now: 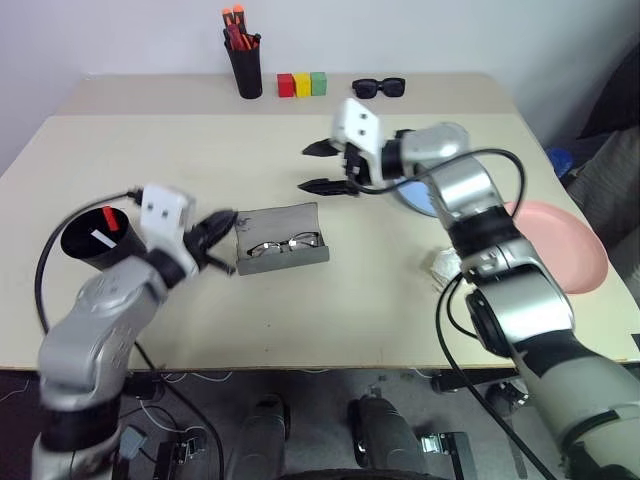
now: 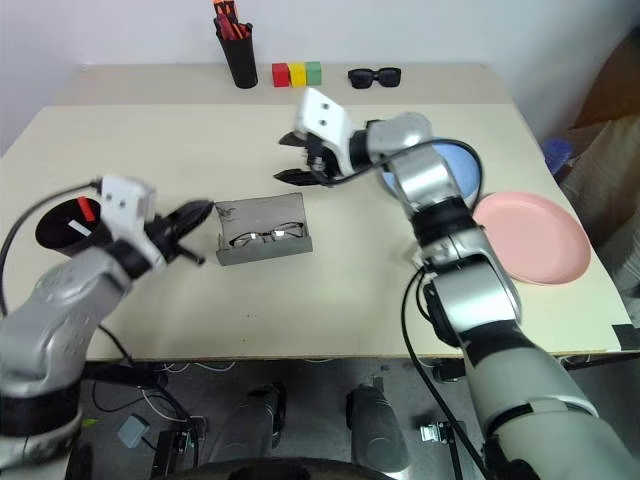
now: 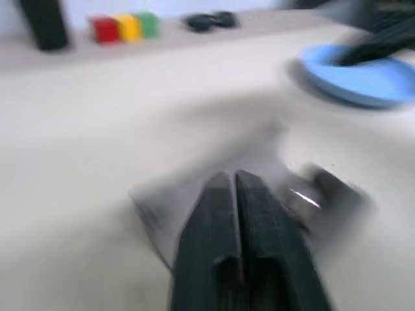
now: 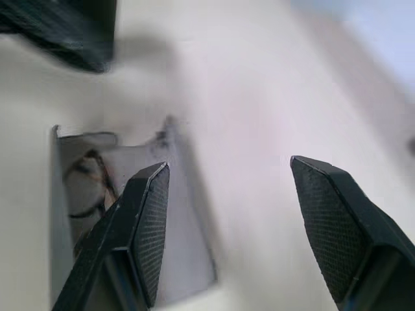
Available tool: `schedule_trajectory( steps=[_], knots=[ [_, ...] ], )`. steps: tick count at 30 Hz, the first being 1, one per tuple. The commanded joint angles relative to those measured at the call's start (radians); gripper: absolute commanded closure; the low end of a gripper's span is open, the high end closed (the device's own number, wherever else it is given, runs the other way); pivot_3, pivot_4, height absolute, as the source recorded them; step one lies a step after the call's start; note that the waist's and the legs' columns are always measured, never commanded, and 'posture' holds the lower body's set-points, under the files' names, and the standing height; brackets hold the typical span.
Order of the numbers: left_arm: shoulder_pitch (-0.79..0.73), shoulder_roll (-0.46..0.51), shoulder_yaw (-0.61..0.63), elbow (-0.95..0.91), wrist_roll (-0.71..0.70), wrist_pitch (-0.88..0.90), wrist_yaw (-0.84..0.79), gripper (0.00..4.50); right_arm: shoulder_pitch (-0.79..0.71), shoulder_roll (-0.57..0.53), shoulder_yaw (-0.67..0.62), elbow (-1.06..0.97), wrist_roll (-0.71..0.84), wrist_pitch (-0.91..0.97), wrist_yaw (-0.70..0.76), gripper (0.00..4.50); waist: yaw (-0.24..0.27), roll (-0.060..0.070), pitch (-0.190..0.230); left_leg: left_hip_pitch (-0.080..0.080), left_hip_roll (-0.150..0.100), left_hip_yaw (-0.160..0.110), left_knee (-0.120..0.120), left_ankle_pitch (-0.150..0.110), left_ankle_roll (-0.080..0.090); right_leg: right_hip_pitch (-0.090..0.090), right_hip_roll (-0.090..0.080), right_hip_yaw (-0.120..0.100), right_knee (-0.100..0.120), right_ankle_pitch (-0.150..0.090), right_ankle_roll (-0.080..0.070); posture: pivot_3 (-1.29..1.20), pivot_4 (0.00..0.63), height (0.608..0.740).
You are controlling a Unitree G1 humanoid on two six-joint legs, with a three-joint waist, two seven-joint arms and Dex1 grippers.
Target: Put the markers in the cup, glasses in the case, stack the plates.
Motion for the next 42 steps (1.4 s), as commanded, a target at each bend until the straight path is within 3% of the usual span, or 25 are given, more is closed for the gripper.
schedule_trajectory(
  steps=[1,7,12,17,20,24,30,40,42],
  knots=[
    [-0.182,-0.058,-0.041,0.172,0.047,0.09,0.103,4.47,0.186,-0.047,-0.053,-0.327,0.065,0.037,-0.031,1.49,0.0,0.0,0.0,0.0,0.0,0.0,0.0,0.0,0.0,0.0,-0.001,0.0,0.001,0.0,0.001,0.0,0.15,0.74],
    [-0.517,-0.098,-0.171,0.589,0.136,0.129,0.049,4.47,0.584,-0.103,-0.124,-0.835,0.171,0.249,-0.155,1.49,-0.011,0.0,0.0,-0.002,0.0,-0.001,0.0,0.0,0.0,-0.003,0.0,0.0,0.002,0.0,0.001,0.0,0.15,0.74],
    [-0.643,-0.077,-0.293,0.81,0.193,0.155,-0.095,4.47,0.779,-0.158,-0.173,-1.035,0.192,0.365,-0.25,1.49,-0.019,0.0,0.0,0.0,0.0,0.001,0.0,0.0,0.0,-0.002,0.0,0.001,0.002,0.0,0.001,0.0,0.15,0.74],
    [-0.598,0.022,-0.399,0.726,0.215,0.168,-0.275,4.47,0.805,-0.204,-0.256,-1.061,0.226,0.412,-0.308,1.49,-0.021,0.0,0.001,-0.001,0.0,0.001,0.0,0.001,-0.001,-0.002,0.0,0.001,0.002,0.0,0.001,0.0,0.15,0.74],
    [-0.542,0.06,-0.371,0.635,0.195,0.175,-0.307,4.47,0.787,-0.226,-0.287,-1.035,0.245,0.412,-0.321,1.49,-0.018,0.0,0.001,-0.001,0.0,0.001,-0.001,0.0,-0.001,-0.002,0.0,0.001,0.002,-0.001,0.001,0.0,0.15,0.74],
    [-0.421,0.127,-0.329,0.412,0.146,0.19,-0.364,4.47,0.741,-0.282,-0.297,-0.915,0.211,0.378,-0.319,1.49,-0.011,0.0,0.001,-0.001,0.0,0.001,0.0,0.0,-0.001,-0.002,0.0,0.001,0.002,-0.001,0.001,0.0,0.15,0.74],
    [-0.162,0.27,-0.35,0.059,0.15,0.017,-0.491,4.47,0.553,-0.342,-0.186,-0.558,0.036,0.287,-0.368,1.49,-0.011,0.0,0.001,0.0,0.001,0.002,0.0,0.0,-0.001,-0.002,0.0,0.002,0.001,-0.001,0.0,0.0,0.15,0.74],
    [-0.019,0.23,-0.253,-0.07,0.134,-0.062,-0.433,4.47,0.287,-0.301,0.041,0.064,-0.249,-0.111,-0.437,1.49,-0.013,0.0,0.001,-0.001,0.0,0.002,0.0,0.0,-0.001,-0.002,-0.001,0.002,0.001,-0.001,0.0,0.0,0.15,0.74],
    [0.011,0.205,-0.232,-0.103,0.119,-0.087,-0.422,4.5,0.242,-0.284,0.064,0.182,-0.297,-0.163,-0.493,2.02,-0.016,0.0,0.001,0.0,0.0,0.002,-0.001,0.0,-0.001,-0.002,-0.001,0.002,0.001,-0.001,0.0,0.0,0.15,0.74]
  ],
)
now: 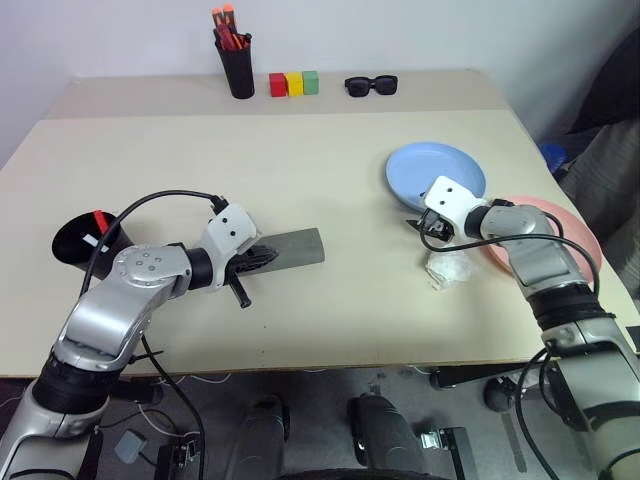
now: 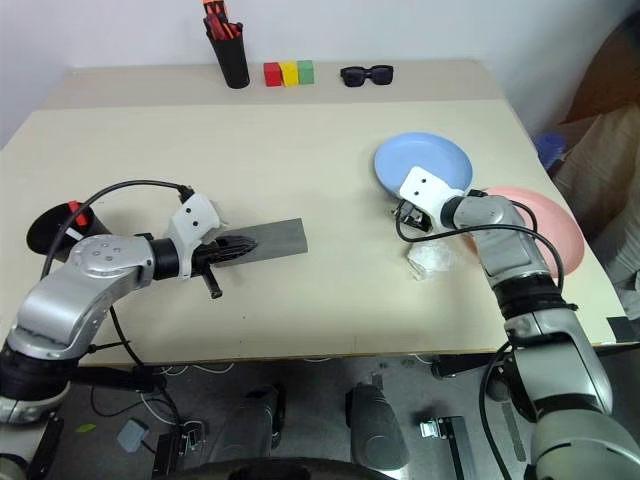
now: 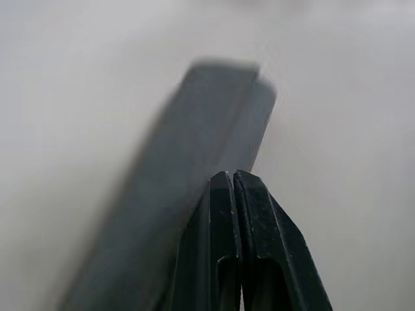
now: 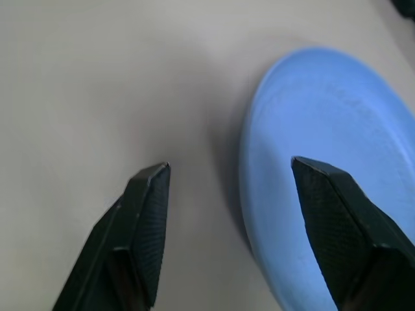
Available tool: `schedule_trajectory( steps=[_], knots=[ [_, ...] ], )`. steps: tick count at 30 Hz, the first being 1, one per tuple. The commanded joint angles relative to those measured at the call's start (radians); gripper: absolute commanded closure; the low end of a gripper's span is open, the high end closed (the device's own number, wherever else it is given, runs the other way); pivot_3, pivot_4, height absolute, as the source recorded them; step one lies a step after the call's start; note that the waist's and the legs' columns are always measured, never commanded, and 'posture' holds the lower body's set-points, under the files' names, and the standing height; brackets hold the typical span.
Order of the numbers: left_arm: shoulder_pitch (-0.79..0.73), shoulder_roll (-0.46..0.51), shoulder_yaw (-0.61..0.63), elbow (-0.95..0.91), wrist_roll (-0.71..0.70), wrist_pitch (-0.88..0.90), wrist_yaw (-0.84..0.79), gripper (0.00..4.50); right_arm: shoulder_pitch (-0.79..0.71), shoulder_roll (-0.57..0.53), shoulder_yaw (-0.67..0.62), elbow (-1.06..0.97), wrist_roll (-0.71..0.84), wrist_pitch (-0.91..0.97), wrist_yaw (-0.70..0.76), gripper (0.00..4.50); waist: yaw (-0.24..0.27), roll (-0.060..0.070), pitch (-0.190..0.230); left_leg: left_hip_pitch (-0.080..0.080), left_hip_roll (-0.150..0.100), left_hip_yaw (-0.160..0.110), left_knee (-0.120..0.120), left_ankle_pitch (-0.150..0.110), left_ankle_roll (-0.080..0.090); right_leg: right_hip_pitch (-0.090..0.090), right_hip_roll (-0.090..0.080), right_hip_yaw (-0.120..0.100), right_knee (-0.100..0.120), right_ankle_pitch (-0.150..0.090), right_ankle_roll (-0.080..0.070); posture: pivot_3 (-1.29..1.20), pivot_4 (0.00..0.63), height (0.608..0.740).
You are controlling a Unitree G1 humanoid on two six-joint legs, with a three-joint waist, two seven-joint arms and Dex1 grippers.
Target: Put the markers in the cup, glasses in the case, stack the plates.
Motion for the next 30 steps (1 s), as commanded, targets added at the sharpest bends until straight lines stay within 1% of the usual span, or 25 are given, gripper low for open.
schedule_trajectory(
  steps=[1,3,5,9,13,15,17,18,20,21,22,24,26,27,29,30],
  knots=[
    [0.047,-0.038,0.061,-0.086,-0.04,-0.057,0.014,4.5,-0.077,0.017,0.027,0.164,-0.079,-0.106,-0.083,2.35,-0.002,0.0,0.0,0.0,0.0,0.0,0.0,0.0,0.0,0.0,0.0,0.0,0.0,0.0,0.0,0.0,0.15,0.74],
    [0.082,-0.068,0.075,-0.123,-0.063,-0.086,0.014,4.5,-0.085,0.021,0.027,0.198,-0.089,-0.133,-0.096,3.4,0.002,0.0,0.0,0.001,0.0,0.0,0.001,0.0,0.0,0.001,0.0,0.0,0.0,0.0,0.0,0.0,0.15,0.74],
    [0.107,-0.092,0.077,-0.147,-0.082,-0.104,0.015,4.5,-0.075,0.015,0.014,0.174,-0.087,-0.149,-0.1,4.48,0.005,0.0,0.0,0.001,0.0,0.0,0.001,0.0,0.0,0.001,0.0,0.0,0.0,0.0,0.0,0.0,0.15,0.74],
    [0.125,-0.148,0.056,-0.175,-0.118,-0.143,0.007,4.5,-0.021,-0.029,-0.037,0.014,-0.056,-0.13,-0.075,4.48,0.005,0.0,0.0,0.0,0.0,0.0,0.001,0.0,0.0,0.001,0.0,0.0,0.0,0.0,0.0,0.0,0.15,0.74],
    [0.117,-0.192,-0.008,-0.188,-0.144,-0.136,0.003,4.5,0.073,-0.109,-0.136,-0.255,0.022,-0.001,-0.001,4.48,0.008,0.002,0.001,0.0,0.0,0.0,0.001,0.0,0.0,0.001,0.0,0.0,0.0,0.0,0.0,0.0,0.15,0.74],
    [0.096,-0.222,-0.073,-0.174,-0.151,-0.138,-0.019,4.5,0.179,-0.202,-0.241,-0.44,0.1,0.111,0.077,4.48,0.014,0.002,0.001,0.0,0.0,-0.001,0.001,0.0,0.0,0.002,0.0,0.0,0.0,0.0,0.0,0.0,0.15,0.74],
    [0.071,-0.255,-0.126,-0.155,-0.147,-0.158,-0.04,4.5,0.309,-0.298,-0.343,-0.571,0.157,0.159,0.15,4.48,0.034,0.003,0.001,0.0,-0.001,-0.001,0.001,-0.001,0.001,0.002,0.0,0.0,0.0,0.0,0.0,0.0,0.15,0.74],
    [0.064,-0.264,-0.137,-0.15,-0.145,-0.164,-0.045,4.5,0.35,-0.323,-0.371,-0.605,0.175,0.173,0.167,4.48,0.035,0.003,0.001,0.0,-0.001,-0.001,0.001,-0.001,0.002,0.003,0.0,0.0,-0.001,0.0,0.0,0.0,0.15,0.74],
    [0.033,-0.291,-0.169,-0.129,-0.142,-0.165,-0.056,4.5,0.455,-0.365,-0.458,-0.678,0.227,0.258,0.203,4.48,0.032,0.003,0.0,0.001,-0.001,0.0,0.002,-0.001,0.002,0.004,0.0,0.0,-0.002,0.0,0.0,0.0,0.15,0.74],
    [0.014,-0.311,-0.184,-0.11,-0.147,-0.17,-0.068,4.5,0.541,-0.393,-0.508,-0.704,0.229,0.268,0.231,4.48,0.031,0.003,0.0,0.002,-0.001,0.0,0.002,-0.001,0.003,0.005,0.0,0.0,-0.002,0.0,0.0,0.0,0.15,0.74],
    [0.0,-0.324,-0.192,-0.097,-0.15,-0.174,-0.077,4.5,0.61,-0.409,-0.548,-0.725,0.229,0.283,0.248,4.48,0.032,0.004,0.0,0.002,0.0,0.0,0.002,-0.001,0.003,0.005,0.0,0.0,-0.002,0.0,0.0,0.0,0.15,0.74],
    [-0.02,-0.34,-0.2,-0.067,-0.145,-0.204,-0.102,4.5,0.691,-0.42,-0.59,-0.748,0.246,0.328,0.264,4.48,0.027,0.004,0.0,0.003,0.0,0.0,0.002,-0.002,0.003,0.006,0.0,0.0,-0.002,-0.001,0.0,0.0,0.15,0.74],
    [-0.033,-0.349,-0.203,-0.04,-0.139,-0.233,-0.12,4.5,0.719,-0.409,-0.602,-0.759,0.258,0.363,0.25,3.79,0.018,0.006,-0.001,0.004,0.0,0.002,0.003,-0.002,0.003,0.006,0.0,0.002,-0.002,0.0,0.0,0.0,0.15,0.74],
    [-0.038,-0.349,-0.208,-0.03,-0.138,-0.239,-0.128,4.5,0.729,-0.405,-0.605,-0.768,0.266,0.384,0.248,3.52,0.012,0.007,-0.002,0.004,0.0,0.003,0.003,-0.002,0.003,0.006,0.0,0.002,-0.001,0.0,0.0,0.0,0.15,0.74],
    [-0.041,-0.352,-0.219,-0.021,-0.135,-0.25,-0.135,4.5,0.746,-0.396,-0.614,-0.806,0.268,0.392,0.229,2.37,0.005,0.008,-0.002,0.005,0.0,0.002,0.003,-0.001,0.003,0.006,0.001,0.002,-0.001,-0.001,0.0,0.0,0.15,0.74],
    [-0.04,-0.353,-0.221,-0.018,-0.133,-0.254,-0.136,4.5,0.747,-0.388,-0.617,-0.831,0.276,0.405,0.221,2.03,0.003,0.008,-0.002,0.005,0.0,0.002,0.003,-0.001,0.003,0.006,0.001,0.002,-0.001,0.0,0.0,0.0,0.15,0.74]
  ],
)
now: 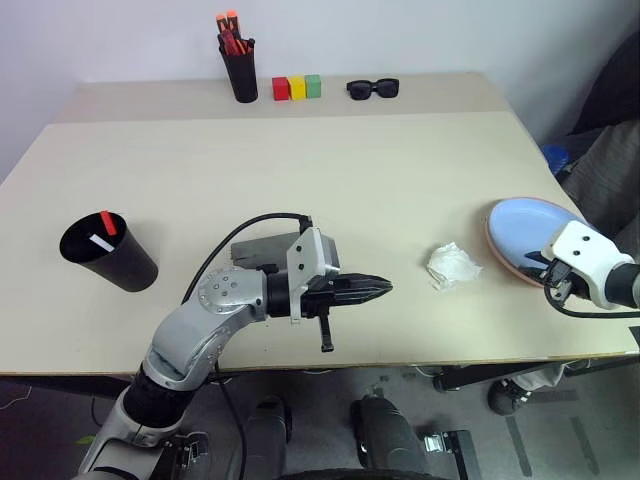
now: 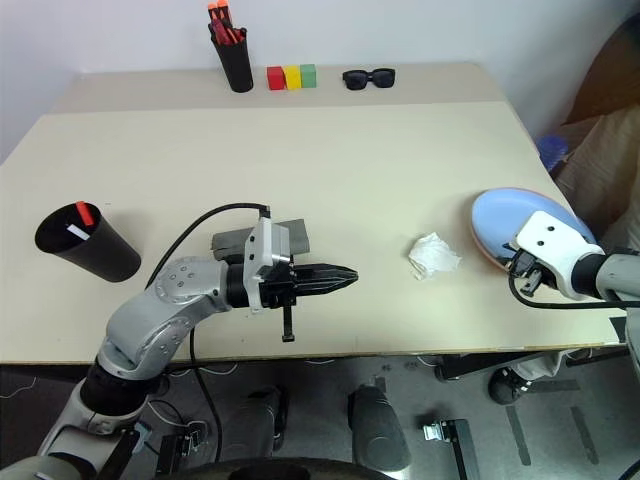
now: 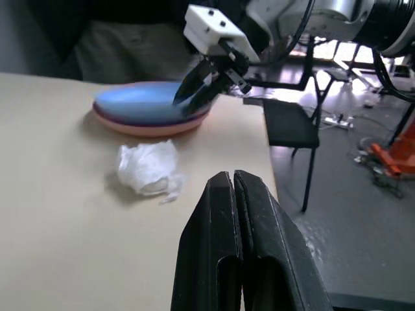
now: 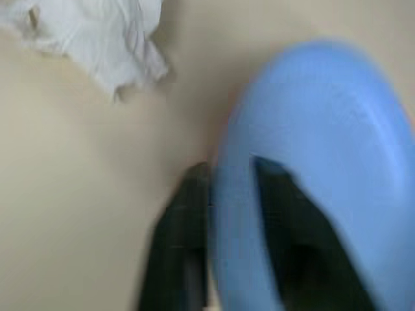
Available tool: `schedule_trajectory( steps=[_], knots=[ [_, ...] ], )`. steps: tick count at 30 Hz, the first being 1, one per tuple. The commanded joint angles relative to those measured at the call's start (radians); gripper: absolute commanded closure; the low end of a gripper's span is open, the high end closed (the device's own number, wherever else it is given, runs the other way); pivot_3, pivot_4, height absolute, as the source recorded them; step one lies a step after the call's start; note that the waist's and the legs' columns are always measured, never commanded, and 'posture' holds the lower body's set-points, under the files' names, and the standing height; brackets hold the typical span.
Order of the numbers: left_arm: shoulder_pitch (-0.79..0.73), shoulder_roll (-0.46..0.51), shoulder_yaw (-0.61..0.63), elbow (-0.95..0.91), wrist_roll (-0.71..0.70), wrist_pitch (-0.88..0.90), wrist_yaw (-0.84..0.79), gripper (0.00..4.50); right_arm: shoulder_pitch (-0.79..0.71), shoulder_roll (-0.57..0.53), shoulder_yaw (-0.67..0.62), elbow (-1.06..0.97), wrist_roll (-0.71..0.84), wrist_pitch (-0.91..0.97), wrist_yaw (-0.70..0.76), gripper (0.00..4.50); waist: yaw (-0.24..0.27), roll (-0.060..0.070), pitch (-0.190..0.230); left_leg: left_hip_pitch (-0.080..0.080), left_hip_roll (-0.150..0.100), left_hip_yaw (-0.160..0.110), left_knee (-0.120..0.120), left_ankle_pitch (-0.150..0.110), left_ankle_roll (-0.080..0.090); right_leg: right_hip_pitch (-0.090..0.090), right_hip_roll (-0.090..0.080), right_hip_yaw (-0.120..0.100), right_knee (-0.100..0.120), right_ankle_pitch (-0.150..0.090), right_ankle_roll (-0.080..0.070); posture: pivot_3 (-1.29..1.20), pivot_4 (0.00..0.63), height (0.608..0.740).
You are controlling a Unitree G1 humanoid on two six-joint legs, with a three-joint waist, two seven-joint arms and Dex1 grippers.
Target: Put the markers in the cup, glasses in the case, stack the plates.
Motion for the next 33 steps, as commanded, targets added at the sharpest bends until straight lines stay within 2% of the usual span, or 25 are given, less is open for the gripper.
schedule_trajectory(
  steps=[1,2,5,8,12,17,20,25,29,33],
  knots=[
    [-0.013,-0.007,-0.008,-0.007,0.004,-0.036,-0.009,4.5,-0.001,0.013,-0.056,-0.111,0.038,0.029,-0.03,1.52,-0.002,0.0,0.0,0.0,0.0,0.0,0.0,0.0,0.0,0.0,0.0,0.0,0.0,0.0,0.0,0.0,0.15,0.74],
    [-0.009,-0.007,-0.005,-0.005,0.008,-0.038,-0.005,4.5,-0.003,0.021,-0.059,-0.137,0.057,0.037,-0.028,1.03,-0.002,0.0,0.0,0.0,0.0,0.0,0.0,0.0,0.0,0.0,0.0,0.0,0.0,0.0,0.0,0.0,0.15,0.74],
    [0.01,0.012,0.011,0.008,0.034,-0.05,0.012,4.5,-0.032,0.06,-0.026,-0.225,0.143,0.103,-0.025,1.03,0.0,0.0,0.0,0.0,0.0,-0.001,0.0,0.0,0.0,0.0,0.0,0.0,0.0,0.0,0.0,0.0,0.15,0.74],
    [0.027,0.034,0.026,0.012,0.05,-0.055,0.023,4.5,-0.057,0.089,0.049,-0.248,0.135,0.104,-0.05,1.03,0.001,0.0,0.0,-0.001,0.0,-0.001,0.0,0.0,0.0,0.0,0.0,0.0,0.0,0.0,0.0,0.0,0.15,0.74],
    [0.055,0.063,0.047,0.001,0.057,-0.058,0.038,4.5,-0.091,0.12,0.164,-0.194,0.091,0.098,-0.086,1.03,0.002,-0.001,0.0,-0.001,0.0,-0.001,0.0,0.0,0.0,0.0,0.0,0.0,-0.001,0.0,0.001,0.0,0.15,0.74],
    [0.087,0.07,0.065,-0.021,0.059,-0.053,0.069,4.5,-0.109,0.128,0.242,-0.072,0.023,0.083,-0.13,1.03,0.008,-0.001,0.0,-0.002,0.0,-0.001,0.001,0.0,0.0,0.0,-0.001,0.0,-0.001,0.0,0.001,0.0,0.15,0.74],
    [0.116,0.071,0.079,-0.047,0.042,-0.041,0.088,4.5,-0.138,0.146,0.225,-0.04,0.047,0.092,-0.147,1.86,0.007,-0.001,0.0,-0.002,0.0,-0.001,0.001,0.0,0.0,-0.001,-0.001,0.0,-0.001,0.0,0.001,0.0,0.15,0.74],
    [0.16,0.086,0.084,-0.065,0.051,-0.045,0.101,4.5,-0.114,0.126,0.165,-0.09,0.086,0.056,-0.129,4.49,0.004,-0.001,0.0,-0.002,0.0,-0.001,0.0,0.0,0.0,-0.001,0.0,0.0,-0.001,0.0,0.001,0.0,0.15,0.74],
    [0.165,0.084,0.107,-0.056,0.048,-0.048,0.121,4.5,-0.121,0.092,0.084,-0.105,0.102,0.086,-0.139,4.49,0.006,-0.001,0.0,-0.002,0.0,-0.001,0.001,0.0,0.0,0.0,0.0,0.0,-0.001,0.0,0.001,0.0,0.15,0.74],
    [0.185,0.072,0.151,-0.04,0.058,-0.058,0.167,4.5,-0.156,0.036,0.009,0.016,0.078,0.085,-0.166,4.49,0.007,-0.001,0.0,-0.002,0.0,-0.001,0.001,0.0,0.0,0.0,0.0,0.0,-0.001,0.0,0.001,0.0,0.15,0.74]
  ],
)
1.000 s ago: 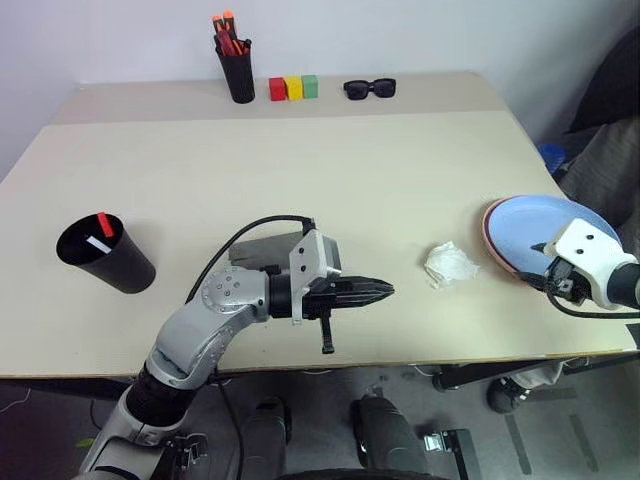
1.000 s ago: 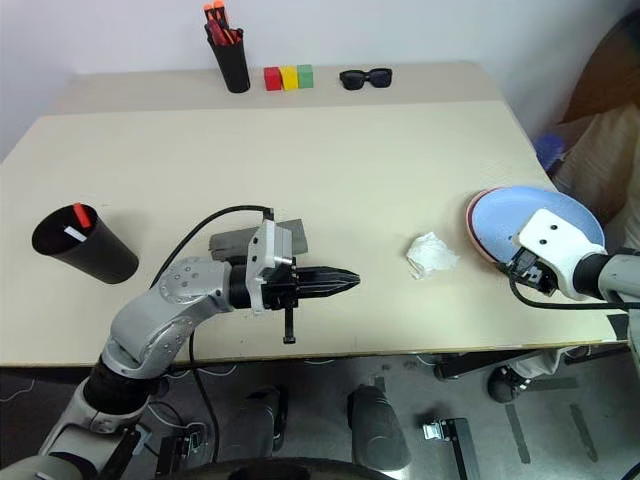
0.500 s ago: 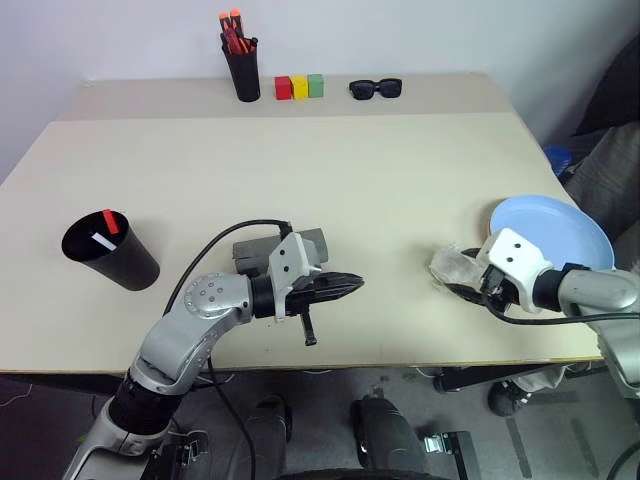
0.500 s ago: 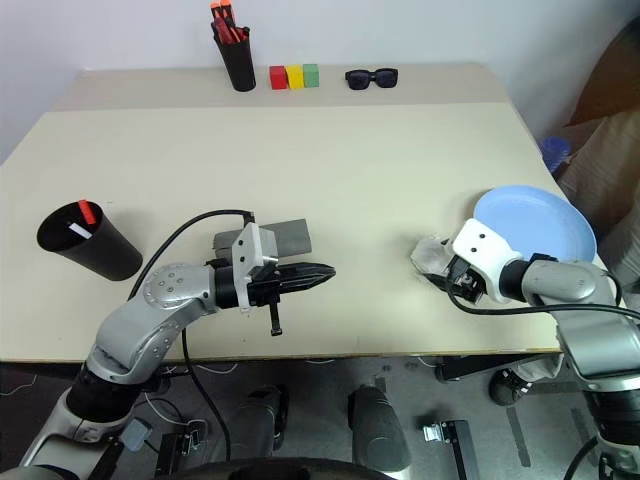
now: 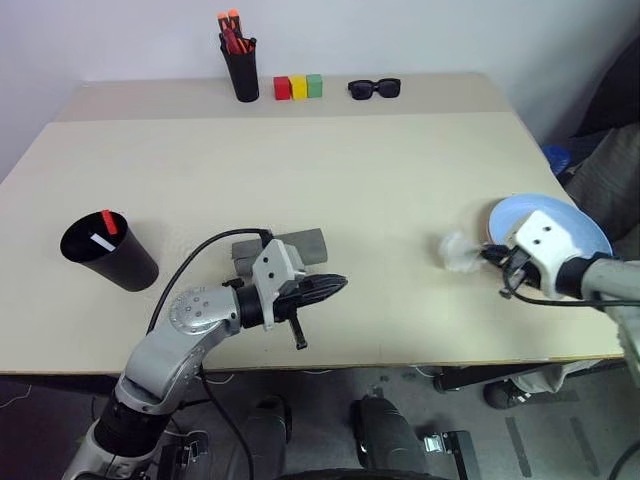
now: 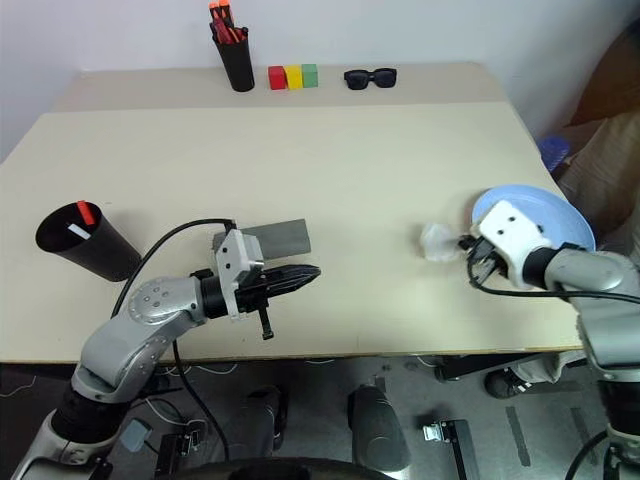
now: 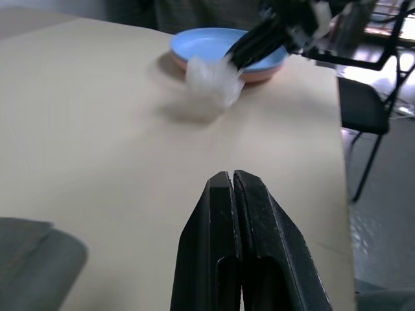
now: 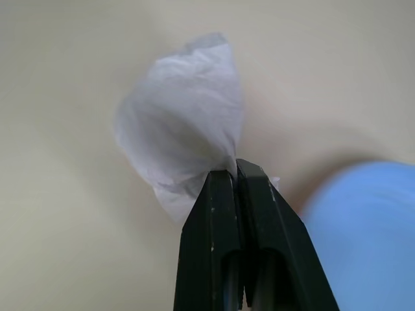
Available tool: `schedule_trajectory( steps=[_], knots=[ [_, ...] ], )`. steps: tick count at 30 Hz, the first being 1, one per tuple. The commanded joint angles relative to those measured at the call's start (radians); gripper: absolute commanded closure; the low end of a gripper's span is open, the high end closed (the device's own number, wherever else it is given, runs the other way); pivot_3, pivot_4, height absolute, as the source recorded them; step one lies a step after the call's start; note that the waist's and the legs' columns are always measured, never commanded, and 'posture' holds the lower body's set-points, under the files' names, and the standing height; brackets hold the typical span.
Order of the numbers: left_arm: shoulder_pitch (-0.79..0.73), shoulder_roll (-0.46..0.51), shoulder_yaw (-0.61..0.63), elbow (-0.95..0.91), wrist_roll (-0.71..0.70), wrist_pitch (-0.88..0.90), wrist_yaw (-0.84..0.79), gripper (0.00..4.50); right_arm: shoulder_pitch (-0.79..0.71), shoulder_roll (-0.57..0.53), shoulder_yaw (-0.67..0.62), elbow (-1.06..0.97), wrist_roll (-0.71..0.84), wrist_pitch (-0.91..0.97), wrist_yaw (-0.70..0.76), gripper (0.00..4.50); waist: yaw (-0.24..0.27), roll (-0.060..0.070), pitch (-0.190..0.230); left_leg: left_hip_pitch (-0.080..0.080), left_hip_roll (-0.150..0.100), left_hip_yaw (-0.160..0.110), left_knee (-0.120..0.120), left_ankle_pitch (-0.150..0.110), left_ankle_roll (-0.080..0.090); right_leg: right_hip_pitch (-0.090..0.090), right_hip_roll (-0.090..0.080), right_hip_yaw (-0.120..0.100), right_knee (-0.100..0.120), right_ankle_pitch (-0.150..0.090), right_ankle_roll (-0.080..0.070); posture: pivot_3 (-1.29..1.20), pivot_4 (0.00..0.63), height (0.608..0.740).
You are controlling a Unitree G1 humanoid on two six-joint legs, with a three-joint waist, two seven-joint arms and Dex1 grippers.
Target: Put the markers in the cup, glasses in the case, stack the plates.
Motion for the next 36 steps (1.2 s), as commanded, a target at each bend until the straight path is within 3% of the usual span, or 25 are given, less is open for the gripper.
schedule_trajectory(
  steps=[1,3,6,11,16,21,36],
  knots=[
    [0.03,0.006,0.051,-0.012,0.009,-0.03,0.027,4.5,-0.047,-0.055,-0.065,0.125,-0.049,-0.024,-0.054,4.49,-0.002,0.0,0.0,0.0,0.0,0.0,0.0,0.0,0.0,0.0,0.0,0.0,0.0,0.0,0.0,0.0,0.15,0.74],
    [0.052,0.022,0.059,-0.015,0.02,-0.038,0.028,4.5,-0.076,-0.067,-0.04,0.221,-0.087,-0.024,-0.09,4.49,-0.004,0.0,0.0,0.0,0.0,0.0,0.0,0.0,0.0,0.0,0.0,0.0,0.0,0.0,0.0,0.0,0.15,0.74],
    [0.073,0.032,0.072,-0.024,0.024,-0.043,0.04,4.5,-0.096,-0.083,0.006,0.301,-0.132,-0.056,-0.095,3.64,-0.004,0.0,0.0,0.0,0.0,0.0,0.0,0.0,0.0,0.0,0.0,0.0,0.0,0.0,0.0,0.0,0.15,0.74],
    [0.114,0.03,0.116,-0.034,0.028,-0.059,0.078,4.5,-0.163,-0.021,0.042,0.265,-0.118,-0.124,-0.11,1.12,-0.012,0.001,0.0,0.001,0.0,0.001,0.0,0.0,0.0,-0.001,0.0,0.001,0.0,0.0,0.0,0.0,0.15,0.74],
    [0.172,-0.025,0.168,-0.005,0.116,-0.118,0.221,4.5,-0.233,0.103,0.011,0.225,0.034,-0.171,-0.04,1.12,-0.008,0.001,0.0,0.001,0.001,0.001,0.0,0.0,0.0,0.0,0.0,0.001,0.0,0.0,0.0,0.0,0.15,0.74],
    [0.233,-0.098,0.265,0.059,0.219,-0.199,0.395,4.5,-0.242,0.2,0.005,0.144,0.239,-0.061,0.055,1.12,0.0,0.001,0.0,0.0,0.0,0.0,0.0,0.0,0.0,0.0,0.0,0.001,0.0,0.0,0.0,0.0,0.15,0.74],
    [0.289,-0.132,0.346,0.033,0.234,-0.216,0.473,4.5,-0.256,0.23,0.105,0.21,0.217,-0.12,0.12,1.12,0.018,0.001,0.0,0.0,0.0,0.0,0.0,0.0,0.001,0.0,0.0,0.0,0.0,0.0,0.0,0.0,0.15,0.74]
  ],
)
